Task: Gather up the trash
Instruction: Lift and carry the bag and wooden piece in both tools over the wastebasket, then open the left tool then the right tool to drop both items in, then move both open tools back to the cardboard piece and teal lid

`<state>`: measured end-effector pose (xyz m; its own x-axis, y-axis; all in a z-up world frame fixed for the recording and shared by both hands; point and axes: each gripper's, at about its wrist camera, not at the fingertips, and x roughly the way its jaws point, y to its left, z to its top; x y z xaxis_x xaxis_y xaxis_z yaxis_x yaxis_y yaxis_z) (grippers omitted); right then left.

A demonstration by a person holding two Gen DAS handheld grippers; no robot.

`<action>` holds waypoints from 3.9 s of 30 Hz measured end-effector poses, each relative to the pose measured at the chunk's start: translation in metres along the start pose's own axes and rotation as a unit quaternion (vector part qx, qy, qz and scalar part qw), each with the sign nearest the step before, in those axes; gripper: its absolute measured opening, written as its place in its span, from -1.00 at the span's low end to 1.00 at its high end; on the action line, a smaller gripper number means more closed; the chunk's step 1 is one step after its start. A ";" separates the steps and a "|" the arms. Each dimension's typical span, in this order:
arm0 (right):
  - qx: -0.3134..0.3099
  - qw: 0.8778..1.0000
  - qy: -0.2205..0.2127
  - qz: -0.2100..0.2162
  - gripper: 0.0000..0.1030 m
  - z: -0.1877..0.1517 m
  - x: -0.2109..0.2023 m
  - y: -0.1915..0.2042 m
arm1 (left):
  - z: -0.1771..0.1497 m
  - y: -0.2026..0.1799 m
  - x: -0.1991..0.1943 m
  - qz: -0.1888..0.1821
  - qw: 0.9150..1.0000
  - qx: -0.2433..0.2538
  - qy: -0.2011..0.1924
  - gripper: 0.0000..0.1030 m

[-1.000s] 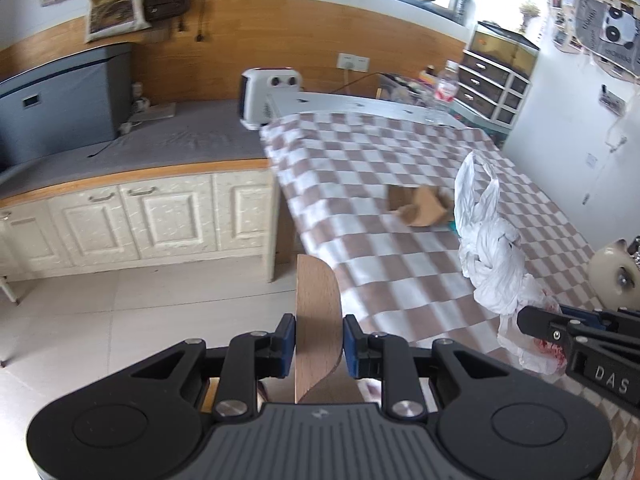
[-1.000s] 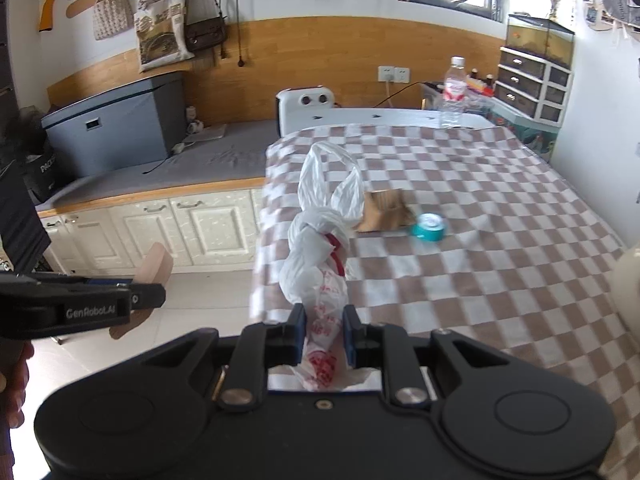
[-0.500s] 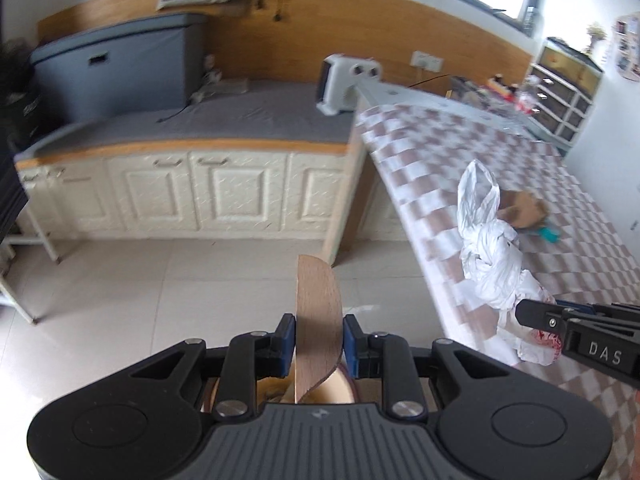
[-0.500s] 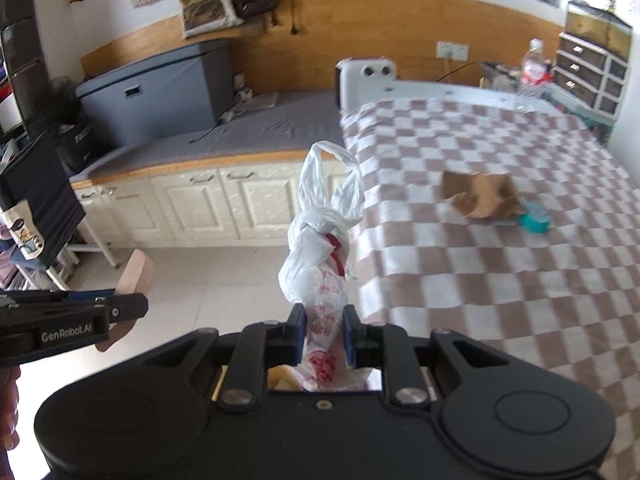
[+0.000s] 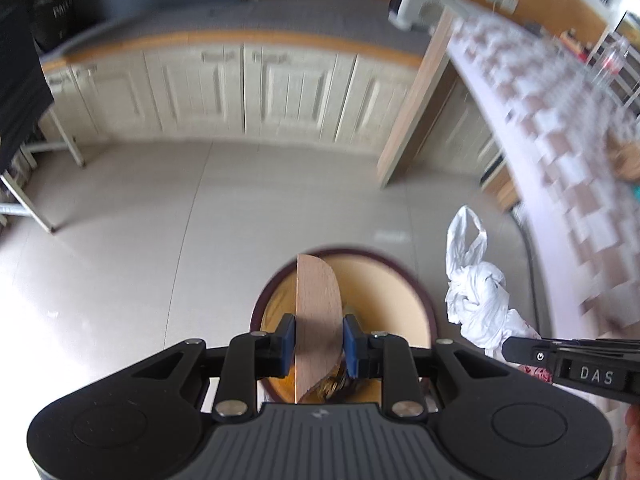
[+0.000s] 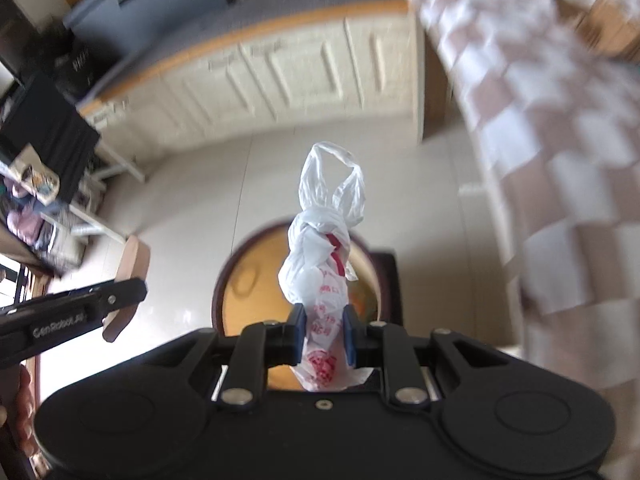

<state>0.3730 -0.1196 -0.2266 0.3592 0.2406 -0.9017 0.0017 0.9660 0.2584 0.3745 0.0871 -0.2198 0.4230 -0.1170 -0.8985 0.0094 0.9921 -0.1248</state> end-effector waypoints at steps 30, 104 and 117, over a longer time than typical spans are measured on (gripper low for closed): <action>0.028 0.991 0.116 0.065 0.11 0.011 0.118 0.011 | -0.004 0.042 0.124 0.028 0.994 -0.001 0.109 0.28; -0.092 0.986 -0.128 -0.057 1.00 -0.037 -0.167 0.004 | -0.032 -0.020 -0.151 -0.011 0.996 0.013 -0.083 1.00; -0.081 0.967 -0.232 -0.066 1.00 -0.042 -0.259 -0.062 | -0.020 -0.121 -0.205 -0.043 0.983 0.048 -0.175 1.00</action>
<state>0.2408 -0.2381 -0.0241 0.7457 0.0828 -0.6611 -0.0572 0.9965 0.0603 0.2684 -0.0100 -0.0289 0.7018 -0.1944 -0.6854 0.1371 0.9809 -0.1379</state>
